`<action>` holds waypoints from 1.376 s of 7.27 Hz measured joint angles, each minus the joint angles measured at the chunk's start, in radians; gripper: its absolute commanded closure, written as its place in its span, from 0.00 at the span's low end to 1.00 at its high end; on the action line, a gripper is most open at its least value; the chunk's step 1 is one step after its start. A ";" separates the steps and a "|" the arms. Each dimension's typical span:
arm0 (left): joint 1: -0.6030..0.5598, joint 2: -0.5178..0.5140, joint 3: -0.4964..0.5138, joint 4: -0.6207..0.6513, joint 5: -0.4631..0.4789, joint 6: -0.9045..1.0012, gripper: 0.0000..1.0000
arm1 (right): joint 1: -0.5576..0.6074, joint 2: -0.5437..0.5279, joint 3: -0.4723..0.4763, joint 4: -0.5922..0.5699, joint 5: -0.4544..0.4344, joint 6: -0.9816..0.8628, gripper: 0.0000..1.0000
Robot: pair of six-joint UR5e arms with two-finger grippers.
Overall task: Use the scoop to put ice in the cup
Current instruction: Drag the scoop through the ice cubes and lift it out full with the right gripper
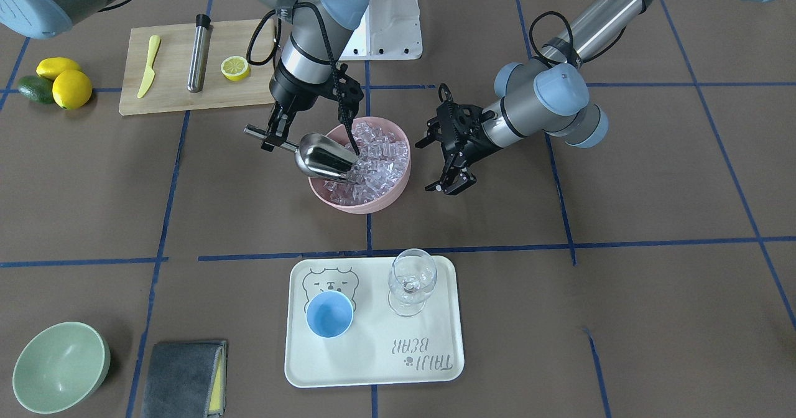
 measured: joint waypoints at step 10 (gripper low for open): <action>-0.005 0.001 -0.002 0.002 0.002 0.000 0.00 | 0.015 -0.078 0.055 0.211 0.095 -0.005 1.00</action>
